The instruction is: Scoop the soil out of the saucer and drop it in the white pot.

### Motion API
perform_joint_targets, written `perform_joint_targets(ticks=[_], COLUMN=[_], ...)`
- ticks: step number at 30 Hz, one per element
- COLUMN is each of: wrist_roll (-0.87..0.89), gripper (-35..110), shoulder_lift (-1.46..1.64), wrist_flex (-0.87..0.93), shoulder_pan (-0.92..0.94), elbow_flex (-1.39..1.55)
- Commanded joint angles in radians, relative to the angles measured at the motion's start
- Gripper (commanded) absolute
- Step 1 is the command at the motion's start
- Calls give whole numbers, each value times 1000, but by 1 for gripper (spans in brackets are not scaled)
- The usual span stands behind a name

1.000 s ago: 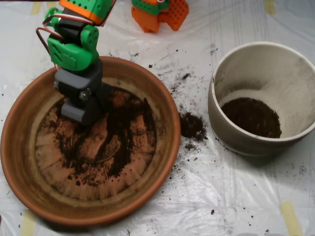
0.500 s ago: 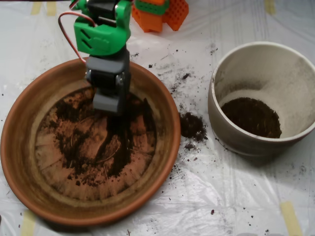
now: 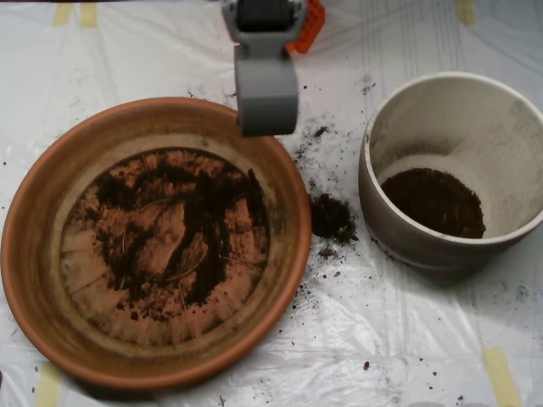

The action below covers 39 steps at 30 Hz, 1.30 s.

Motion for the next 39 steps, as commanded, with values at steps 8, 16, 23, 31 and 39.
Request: perform_joint_targets(ticks=[8, 16, 23, 31, 39], wrist_roll=[-38, -21, -17, 77, 117], gripper=[-1, 23, 34, 33, 37], shoulder_lift=[-161, -354, -328, -259, -112], wrist_flex=[135, 179, 141, 155, 123], shoulder_pan=[-350, -471, -460, -295, 41], elbow_flex=[-482, -594, -495, -483, -252])
